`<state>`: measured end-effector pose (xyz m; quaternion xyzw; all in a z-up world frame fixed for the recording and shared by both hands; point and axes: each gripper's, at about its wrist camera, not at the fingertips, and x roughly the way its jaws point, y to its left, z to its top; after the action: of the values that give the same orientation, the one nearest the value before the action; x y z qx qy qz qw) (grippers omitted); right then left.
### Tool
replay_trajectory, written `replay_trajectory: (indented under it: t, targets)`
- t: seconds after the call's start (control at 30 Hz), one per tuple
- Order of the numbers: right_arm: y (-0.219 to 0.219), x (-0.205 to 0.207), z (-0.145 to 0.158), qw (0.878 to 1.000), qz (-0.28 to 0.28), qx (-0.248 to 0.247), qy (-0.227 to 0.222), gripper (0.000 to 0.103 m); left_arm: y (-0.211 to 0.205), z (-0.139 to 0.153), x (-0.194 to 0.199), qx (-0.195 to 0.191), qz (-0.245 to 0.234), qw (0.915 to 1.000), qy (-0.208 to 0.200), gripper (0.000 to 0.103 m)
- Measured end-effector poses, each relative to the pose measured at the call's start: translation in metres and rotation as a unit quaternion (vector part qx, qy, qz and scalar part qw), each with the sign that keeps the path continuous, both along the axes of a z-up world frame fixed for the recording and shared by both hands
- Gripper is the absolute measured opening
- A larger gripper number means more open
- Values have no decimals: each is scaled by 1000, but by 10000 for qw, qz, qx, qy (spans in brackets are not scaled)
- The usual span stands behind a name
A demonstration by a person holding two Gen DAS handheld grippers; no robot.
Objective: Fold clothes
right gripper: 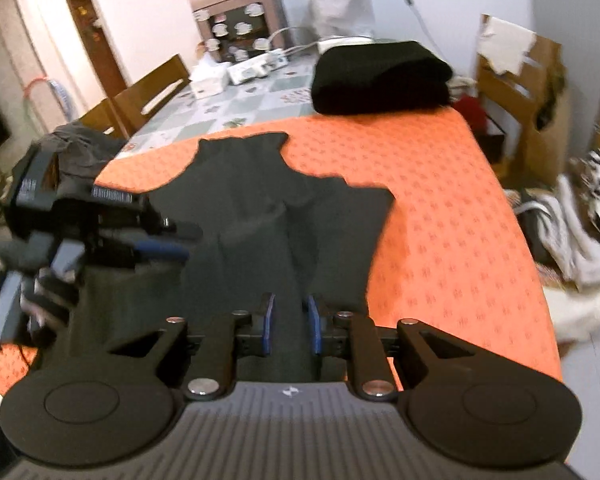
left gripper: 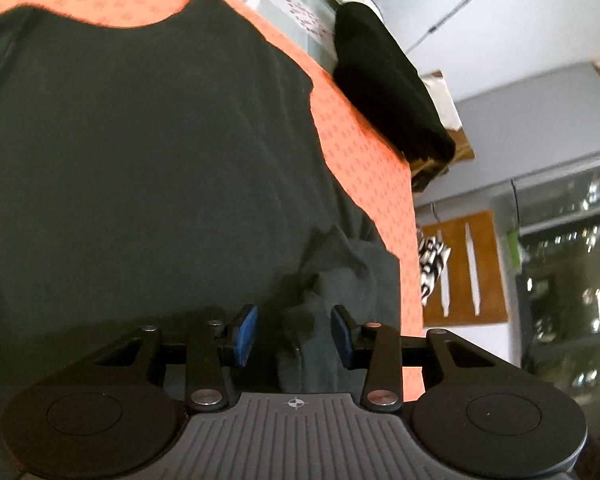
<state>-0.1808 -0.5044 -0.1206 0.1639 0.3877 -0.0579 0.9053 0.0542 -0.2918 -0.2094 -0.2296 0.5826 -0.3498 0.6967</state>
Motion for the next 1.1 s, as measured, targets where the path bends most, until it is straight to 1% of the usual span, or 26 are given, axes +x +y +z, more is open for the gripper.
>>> replay_trajectory:
  t: [0.13,0.2,0.23,0.27,0.3,0.37,0.53,0.57,0.6,0.63,0.67,0.77,0.83,0.9,0.93,1.03,1.07,1.1]
  targets:
    - [-21,42,8,9991,409,61,87,24,-2,-2,-6,20,197,9998,43,43]
    - [-28,64,7,9979,617,121,146,29,-1,-3,-9,5,333,9994,56,41]
    - [-31,74,5,9972,716,154,174,30,0,-4,-11,-2,401,9992,62,38]
    - [-34,85,4,9963,815,186,202,32,0,-4,-12,-9,469,9989,68,28]
    - [-37,95,0,9955,877,242,251,32,1,-4,-14,-16,537,9985,74,20]
    - [-42,115,-10,9939,980,366,361,32,2,-5,-18,-31,673,9977,86,14]
    - [-53,154,-43,9867,1198,823,729,32,9,-7,-26,-84,1059,9942,137,11]
    - [-54,159,-49,9844,1252,947,793,27,12,-8,-28,-92,1161,9931,138,10]
    - [-55,161,-52,9830,1295,1037,791,8,16,-8,-30,-98,1264,9918,137,9]
    - [-57,163,-54,9817,1336,1117,770,2,19,-9,-32,-56,1368,9905,124,9]
    - [-57,164,-53,9824,1321,1120,706,2,22,-9,-34,-7,1472,9890,109,9]
    - [-65,166,-50,9875,1170,949,455,1,36,-15,-38,43,1854,9823,270,9]
    - [-71,172,-56,9870,1156,993,518,1,43,-21,-40,-26,1988,9790,439,9]
    - [-69,177,-61,9851,1312,924,624,1,47,-25,-41,-108,2092,9762,556,10]
    - [-66,177,-59,9845,1396,878,603,2,47,-25,-41,-113,2116,9758,543,10]
    - [-56,177,-54,9818,1632,802,543,12,48,-25,-39,-173,2195,9740,534,11]
    - [-51,177,-55,9803,1708,820,560,23,48,-26,-39,-169,2217,9735,532,11]
    - [-47,178,-56,9787,1784,838,578,33,48,-26,-39,-162,2238,9731,530,11]
